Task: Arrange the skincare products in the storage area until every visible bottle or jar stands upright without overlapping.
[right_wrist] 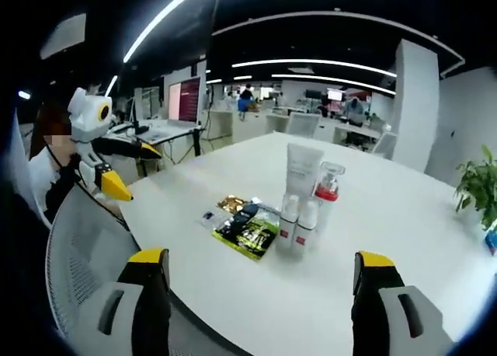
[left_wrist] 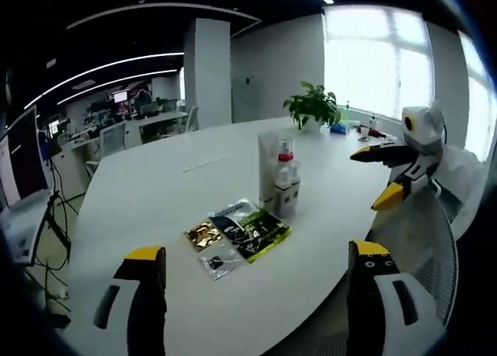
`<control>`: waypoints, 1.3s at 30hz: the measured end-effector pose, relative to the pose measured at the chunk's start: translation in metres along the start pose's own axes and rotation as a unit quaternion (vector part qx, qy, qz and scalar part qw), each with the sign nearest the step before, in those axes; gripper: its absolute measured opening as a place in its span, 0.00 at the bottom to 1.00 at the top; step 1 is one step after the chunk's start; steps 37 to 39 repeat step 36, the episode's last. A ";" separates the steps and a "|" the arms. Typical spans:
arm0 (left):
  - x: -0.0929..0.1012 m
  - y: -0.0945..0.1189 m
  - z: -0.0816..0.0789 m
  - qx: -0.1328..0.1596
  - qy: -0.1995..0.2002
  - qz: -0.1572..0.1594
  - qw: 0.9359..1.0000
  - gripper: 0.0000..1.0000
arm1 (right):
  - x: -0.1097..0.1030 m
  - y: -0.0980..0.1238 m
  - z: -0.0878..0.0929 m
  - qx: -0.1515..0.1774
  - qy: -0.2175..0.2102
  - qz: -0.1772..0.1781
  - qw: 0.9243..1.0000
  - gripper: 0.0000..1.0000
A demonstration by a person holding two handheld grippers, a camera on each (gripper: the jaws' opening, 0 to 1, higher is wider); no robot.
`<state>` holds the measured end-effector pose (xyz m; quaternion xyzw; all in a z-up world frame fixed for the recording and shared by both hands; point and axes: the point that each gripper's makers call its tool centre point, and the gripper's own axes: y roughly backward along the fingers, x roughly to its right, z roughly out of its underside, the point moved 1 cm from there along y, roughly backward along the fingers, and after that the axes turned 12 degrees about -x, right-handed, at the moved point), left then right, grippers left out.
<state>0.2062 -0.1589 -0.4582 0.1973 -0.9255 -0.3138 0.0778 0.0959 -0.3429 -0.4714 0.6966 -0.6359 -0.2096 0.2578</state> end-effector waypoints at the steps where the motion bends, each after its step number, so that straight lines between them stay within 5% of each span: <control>1: -0.002 0.001 0.001 0.002 0.003 -0.004 1.000 0.99 | -0.001 0.000 0.000 0.000 -0.001 -0.002 1.000 0.99; 11: 0.001 0.001 0.016 0.001 0.036 0.006 0.999 0.99 | -0.003 -0.008 0.010 -0.018 -0.002 -0.010 1.000 0.99; 17: 0.004 -0.002 0.022 -0.004 0.049 0.013 0.999 0.99 | -0.007 -0.010 0.003 0.008 -0.007 -0.018 1.000 0.99; 39: 0.008 0.000 0.030 -0.015 0.054 0.014 0.998 0.99 | -0.007 -0.014 0.013 -0.007 -0.008 -0.002 1.000 0.99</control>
